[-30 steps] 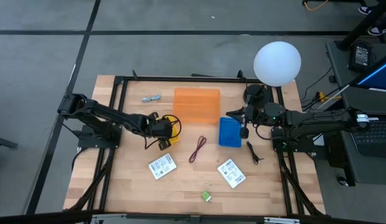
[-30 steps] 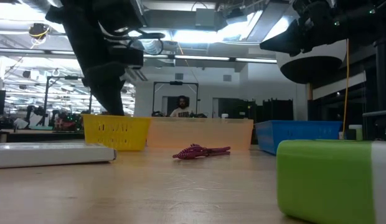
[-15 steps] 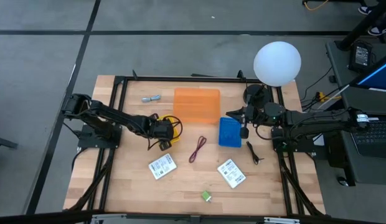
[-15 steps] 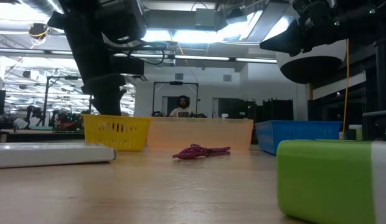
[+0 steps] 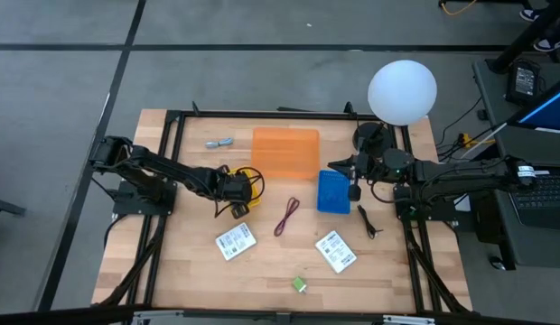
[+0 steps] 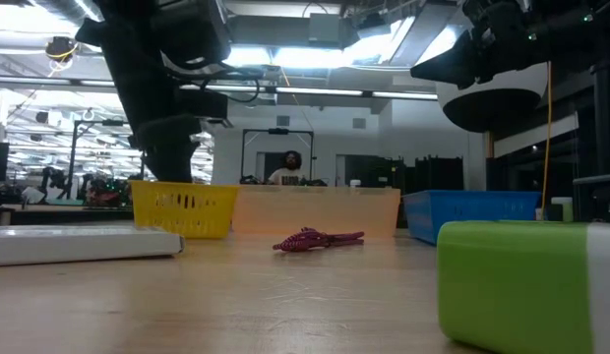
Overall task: Pick and place items into bin
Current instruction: Put the white charger adapter into the yellow bin
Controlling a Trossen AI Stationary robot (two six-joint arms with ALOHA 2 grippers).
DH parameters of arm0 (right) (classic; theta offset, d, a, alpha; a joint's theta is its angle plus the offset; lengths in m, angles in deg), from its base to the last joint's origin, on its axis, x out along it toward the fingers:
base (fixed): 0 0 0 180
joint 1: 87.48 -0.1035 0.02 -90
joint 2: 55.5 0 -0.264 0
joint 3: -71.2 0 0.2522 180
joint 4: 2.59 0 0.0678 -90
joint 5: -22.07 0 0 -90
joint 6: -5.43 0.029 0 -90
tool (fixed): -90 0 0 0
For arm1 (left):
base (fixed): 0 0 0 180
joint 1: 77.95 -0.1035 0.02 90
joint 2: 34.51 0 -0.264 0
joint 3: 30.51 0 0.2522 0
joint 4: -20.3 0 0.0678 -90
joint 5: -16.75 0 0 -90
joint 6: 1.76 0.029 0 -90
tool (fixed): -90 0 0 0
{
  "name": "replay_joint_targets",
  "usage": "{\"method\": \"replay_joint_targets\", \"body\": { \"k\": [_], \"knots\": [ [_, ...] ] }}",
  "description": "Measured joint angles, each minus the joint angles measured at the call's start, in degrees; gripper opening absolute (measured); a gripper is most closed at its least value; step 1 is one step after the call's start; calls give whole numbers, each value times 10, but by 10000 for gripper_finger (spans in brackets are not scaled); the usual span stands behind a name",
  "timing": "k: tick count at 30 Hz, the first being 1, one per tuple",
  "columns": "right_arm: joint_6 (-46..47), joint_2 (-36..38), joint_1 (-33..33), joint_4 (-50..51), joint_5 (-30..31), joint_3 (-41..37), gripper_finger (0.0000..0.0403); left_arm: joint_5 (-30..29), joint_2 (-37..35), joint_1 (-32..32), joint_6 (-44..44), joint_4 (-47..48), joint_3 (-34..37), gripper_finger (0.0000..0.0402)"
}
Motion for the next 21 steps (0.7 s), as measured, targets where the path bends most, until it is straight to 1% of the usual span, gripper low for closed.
{"method": "replay_joint_targets", "body": {
  "k": [3, 7, 14, 16, 21],
  "knots": [
    [0, 0, 0, 0, 0, 0, 0, 0, 0, -1, -4, 0, 0, 208],
    [0, 0, 0, 0, 0, 0, 0, -7, 0, -1, 23, 2, -2, 208],
    [0, 0, 0, 0, -15, 0, 0, -2, -1, -1, 91, 2, -26, 207],
    [0, 0, 0, 0, -15, 0, 0, 12, -1, -1, 88, 2, -27, 205],
    [0, 0, 0, 0, -15, 0, 0, 10, -1, -1, 58, 4, -27, 208]
  ]
}}
